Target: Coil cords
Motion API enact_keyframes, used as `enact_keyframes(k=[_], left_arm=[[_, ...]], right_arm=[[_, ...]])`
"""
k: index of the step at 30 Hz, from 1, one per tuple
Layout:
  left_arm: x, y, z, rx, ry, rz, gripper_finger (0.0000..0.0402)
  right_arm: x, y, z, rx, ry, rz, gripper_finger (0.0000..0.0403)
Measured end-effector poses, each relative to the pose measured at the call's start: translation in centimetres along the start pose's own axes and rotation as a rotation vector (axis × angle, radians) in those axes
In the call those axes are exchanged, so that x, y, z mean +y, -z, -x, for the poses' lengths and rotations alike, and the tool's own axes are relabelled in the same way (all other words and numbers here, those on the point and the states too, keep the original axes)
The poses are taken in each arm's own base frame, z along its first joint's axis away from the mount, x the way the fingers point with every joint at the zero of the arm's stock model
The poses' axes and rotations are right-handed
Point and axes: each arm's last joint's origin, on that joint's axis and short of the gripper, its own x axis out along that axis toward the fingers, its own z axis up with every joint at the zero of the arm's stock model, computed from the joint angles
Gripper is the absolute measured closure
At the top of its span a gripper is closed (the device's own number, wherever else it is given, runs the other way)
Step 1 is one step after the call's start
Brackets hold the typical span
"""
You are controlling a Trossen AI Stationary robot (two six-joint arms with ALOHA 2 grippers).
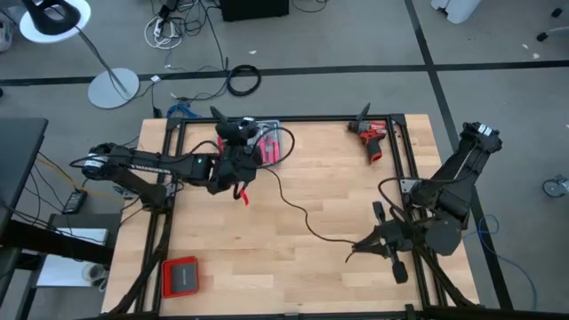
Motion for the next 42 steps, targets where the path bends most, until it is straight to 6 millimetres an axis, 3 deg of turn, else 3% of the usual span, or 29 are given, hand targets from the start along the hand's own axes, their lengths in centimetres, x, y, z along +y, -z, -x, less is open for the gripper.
enact_keyframes(k=[6, 12, 31, 42], left_arm=[[0.8, -1.2, -0.3, -0.095, 0.039, 0.147, 0.0402], [1.4, -1.4, -1.0, -0.101, 0.013, 0.116, 0.0402], [2.4, -1.0, -3.5, -0.091, 0.013, 0.161, 0.0402], [1.4, -0.4, -3.1, -0.079, 0.081, 0.036, 0.0402]], right_arm=[[0.6, 0.7, -2.4, 0.019, -0.028, 0.003, 0.0399], [1.4, 0.9, -3.6, 0.028, -0.123, 0.0, 0.0399], [4.3, 1.3, -1.3, -0.008, -0.261, -0.002, 0.0399], [5.9, 1.2, 2.3, -0.166, -0.051, 0.086, 0.0399]])
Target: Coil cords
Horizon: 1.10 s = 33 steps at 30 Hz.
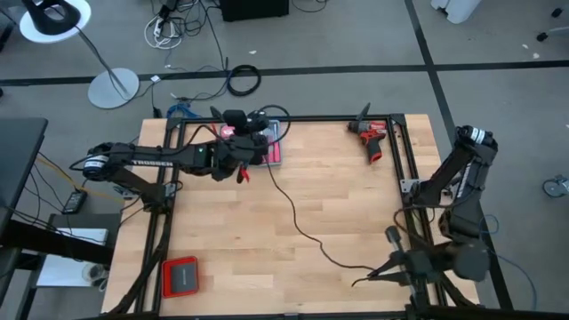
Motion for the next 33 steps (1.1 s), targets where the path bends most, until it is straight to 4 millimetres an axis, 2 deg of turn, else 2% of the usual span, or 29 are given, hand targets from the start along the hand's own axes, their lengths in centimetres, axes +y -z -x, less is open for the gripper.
enact_keyframes(k=[6, 13, 17, 22, 27, 33], left_arm=[[-0.5, 0.6, 0.0, 0.036, 0.032, -0.06, 0.0402], [-1.0, 1.3, 0.1, 0.08, 0.058, -0.102, 0.0402], [-1.4, 1.8, 0.1, 0.102, 0.088, -0.104, 0.0402], [-2.1, 2.1, 0.7, 0.079, 0.198, -0.049, 0.0402], [-3.1, 1.3, 2.2, -0.018, 0.368, 0.062, 0.0402], [-4.4, 0.1, 5.2, -0.145, 0.541, 0.146, 0.0402]], right_arm=[[0.7, -0.5, 1.7, -0.066, 0.152, 0.035, 0.0399], [0.8, -1.2, 3.6, -0.094, 0.466, 0.117, 0.0399], [0.5, -2.0, 3.9, -0.086, 0.479, 0.148, 0.0399], [-0.3, -2.7, 3.3, -0.075, 0.522, 0.184, 0.0399], [-1.3, -3.2, 2.7, -0.064, 0.568, 0.213, 0.0399], [-3.6, -4.5, 2.5, -0.043, 0.643, 0.26, 0.0399]])
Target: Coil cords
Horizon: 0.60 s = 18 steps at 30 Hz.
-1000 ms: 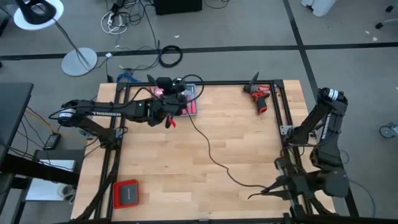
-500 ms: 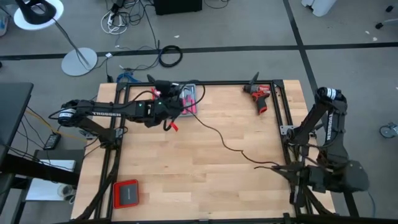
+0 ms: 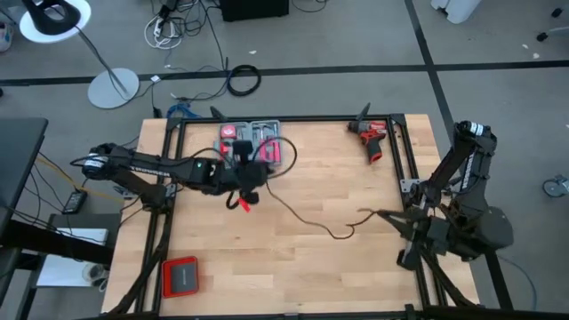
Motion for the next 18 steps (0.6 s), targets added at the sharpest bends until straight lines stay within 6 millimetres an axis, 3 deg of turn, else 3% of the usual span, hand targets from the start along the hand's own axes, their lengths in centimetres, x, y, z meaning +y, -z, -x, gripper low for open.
enact_keyframes(k=[8, 14, 18], left_arm=[[-0.6, -2.1, 4.1, -0.053, 0.13, 0.058, 0.0402], [1.0, -3.8, 8.2, -0.076, 0.235, 0.108, 0.0402], [3.0, -4.5, 11.2, -0.084, 0.258, 0.123, 0.0402]], right_arm=[[-4.9, -1.4, -1.5, 0.018, 0.08, 0.011, 0.0399], [-8.0, -2.0, -1.8, 0.027, 0.118, 0.007, 0.0399], [-8.9, -2.1, -2.0, 0.032, 0.138, 0.015, 0.0399]])
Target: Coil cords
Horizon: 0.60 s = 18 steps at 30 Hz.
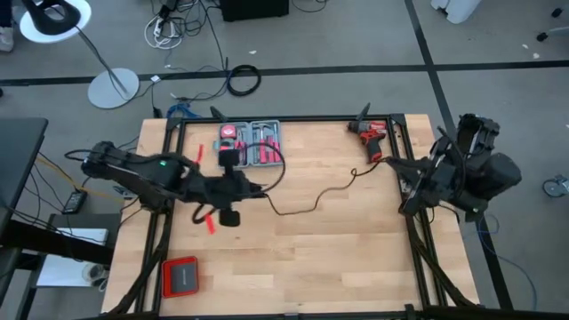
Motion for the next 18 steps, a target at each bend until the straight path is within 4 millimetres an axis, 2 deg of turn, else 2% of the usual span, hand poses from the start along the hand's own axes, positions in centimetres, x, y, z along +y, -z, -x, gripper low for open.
enact_keyframes(k=[3, 7, 12, 18], left_arm=[[1.0, -0.4, 2.0, 0.003, -0.015, 0.023, 0.0402], [2.1, -0.8, 3.7, -0.014, -0.033, 0.05, 0.0402], [2.7, -1.6, 4.6, -0.072, -0.068, 0.075, 0.0402], [3.3, -3.3, 4.9, -0.218, -0.218, 0.062, 0.0402]], right_arm=[[-0.1, 0.0, -0.1, 0.002, 0.008, 0.024, 0.0399], [0.4, 0.1, -0.2, 0.004, 0.015, 0.042, 0.0399], [1.7, 0.3, -0.3, 0.003, 0.014, 0.078, 0.0399], [3.9, 0.7, -0.4, 0.005, 0.019, 0.09, 0.0399]])
